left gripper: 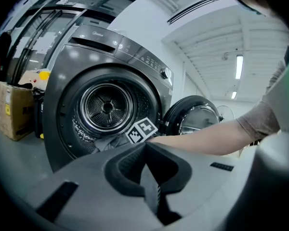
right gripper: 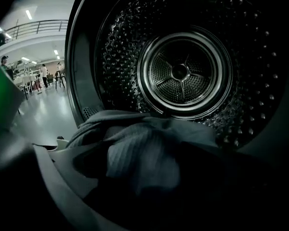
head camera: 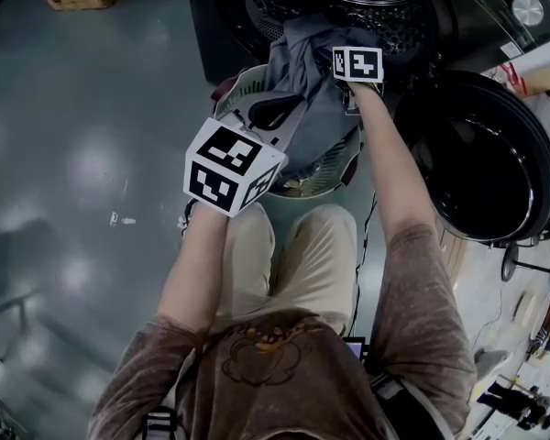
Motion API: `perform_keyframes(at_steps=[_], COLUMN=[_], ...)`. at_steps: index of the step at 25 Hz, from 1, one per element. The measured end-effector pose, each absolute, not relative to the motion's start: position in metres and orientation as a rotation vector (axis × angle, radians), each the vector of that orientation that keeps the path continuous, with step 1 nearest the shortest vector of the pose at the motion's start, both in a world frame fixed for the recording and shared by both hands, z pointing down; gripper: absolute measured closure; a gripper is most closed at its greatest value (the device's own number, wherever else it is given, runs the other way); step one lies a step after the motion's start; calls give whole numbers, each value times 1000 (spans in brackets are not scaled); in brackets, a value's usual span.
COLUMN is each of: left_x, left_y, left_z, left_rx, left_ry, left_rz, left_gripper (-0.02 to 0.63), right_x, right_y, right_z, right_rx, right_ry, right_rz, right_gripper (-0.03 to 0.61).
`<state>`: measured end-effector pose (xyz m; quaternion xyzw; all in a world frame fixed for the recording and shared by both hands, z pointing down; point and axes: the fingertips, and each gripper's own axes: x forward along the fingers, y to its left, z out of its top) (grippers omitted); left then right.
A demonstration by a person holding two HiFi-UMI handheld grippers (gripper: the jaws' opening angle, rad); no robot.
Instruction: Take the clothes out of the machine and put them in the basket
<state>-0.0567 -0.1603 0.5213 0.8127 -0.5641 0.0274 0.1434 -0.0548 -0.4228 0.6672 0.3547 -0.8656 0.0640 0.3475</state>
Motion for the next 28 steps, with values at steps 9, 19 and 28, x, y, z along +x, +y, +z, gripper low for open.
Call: perform_keyframes(at_steps=[9, 19, 28], left_x=[-53, -55, -54], left_y=[-160, -161, -160], left_z=[520, 522, 522], left_rx=[2348, 2341, 2321], left_ry=[-1615, -1616, -1629], left_rz=[78, 54, 56], left_gripper=[606, 606, 606], right_x=[-55, -49, -8], right_y=[-416, -357, -252], right_z=[673, 642, 625], right_rx=[848, 685, 492], right_ry=[-2229, -2432, -2531], right_rz=[172, 181, 167], right_gripper=[338, 480, 479])
